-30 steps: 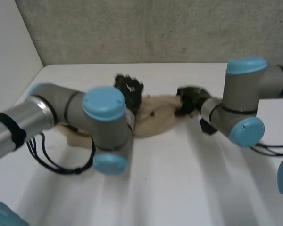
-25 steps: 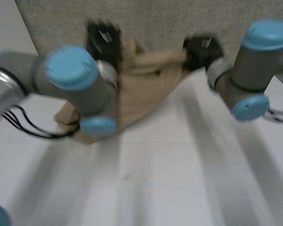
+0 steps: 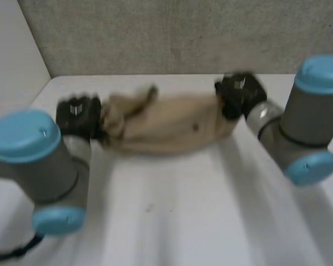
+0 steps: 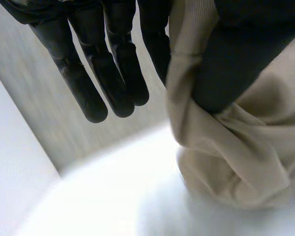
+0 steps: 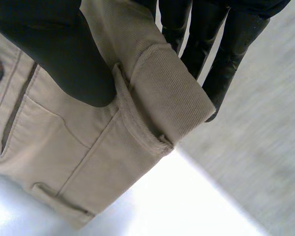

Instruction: Fold the shorts.

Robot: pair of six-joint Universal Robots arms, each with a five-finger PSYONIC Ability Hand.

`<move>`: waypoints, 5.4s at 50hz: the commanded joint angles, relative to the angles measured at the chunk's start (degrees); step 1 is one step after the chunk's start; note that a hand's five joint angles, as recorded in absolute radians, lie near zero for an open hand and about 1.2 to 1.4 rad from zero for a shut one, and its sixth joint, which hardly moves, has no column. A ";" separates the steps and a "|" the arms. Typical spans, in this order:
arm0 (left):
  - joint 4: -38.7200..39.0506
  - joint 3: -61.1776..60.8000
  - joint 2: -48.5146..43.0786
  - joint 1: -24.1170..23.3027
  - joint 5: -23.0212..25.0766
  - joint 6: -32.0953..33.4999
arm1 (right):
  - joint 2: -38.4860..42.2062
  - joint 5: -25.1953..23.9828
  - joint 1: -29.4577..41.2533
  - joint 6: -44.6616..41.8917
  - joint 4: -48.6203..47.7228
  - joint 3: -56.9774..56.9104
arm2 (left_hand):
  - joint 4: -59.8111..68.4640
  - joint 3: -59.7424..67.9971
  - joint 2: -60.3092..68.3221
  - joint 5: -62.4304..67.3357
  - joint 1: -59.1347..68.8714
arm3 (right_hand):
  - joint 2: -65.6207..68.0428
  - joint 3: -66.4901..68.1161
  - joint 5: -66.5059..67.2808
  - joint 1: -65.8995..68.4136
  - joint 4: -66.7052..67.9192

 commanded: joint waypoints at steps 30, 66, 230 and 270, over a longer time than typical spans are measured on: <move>-4.76 5.86 0.06 -14.75 0.14 -1.04 | -14.56 -5.41 1.10 -6.78 -8.50 32.01 | -38.48 -38.57 -38.48 -38.40 -37.01 | 12.67 12.82 14.05 24.10 12.04; -17.42 29.09 -18.87 -14.67 -8.56 -0.25 | -18.08 -5.15 2.51 -14.42 -12.02 35.45 | 23.40 23.31 23.40 23.48 24.87 | 12.67 12.82 14.05 24.10 12.04; -4.21 -4.50 9.32 3.70 4.87 1.49 | -20.08 -0.67 1.64 -16.36 -2.81 25.80 | 23.40 23.31 23.40 23.48 24.87 | 12.67 12.82 14.05 24.10 12.04; -7.67 22.11 -5.74 4.68 16.23 26.99 | 6.42 3.28 -1.18 -15.92 19.75 -27.00 | 23.40 23.31 23.40 23.48 24.87 | 12.67 12.82 14.05 24.10 12.04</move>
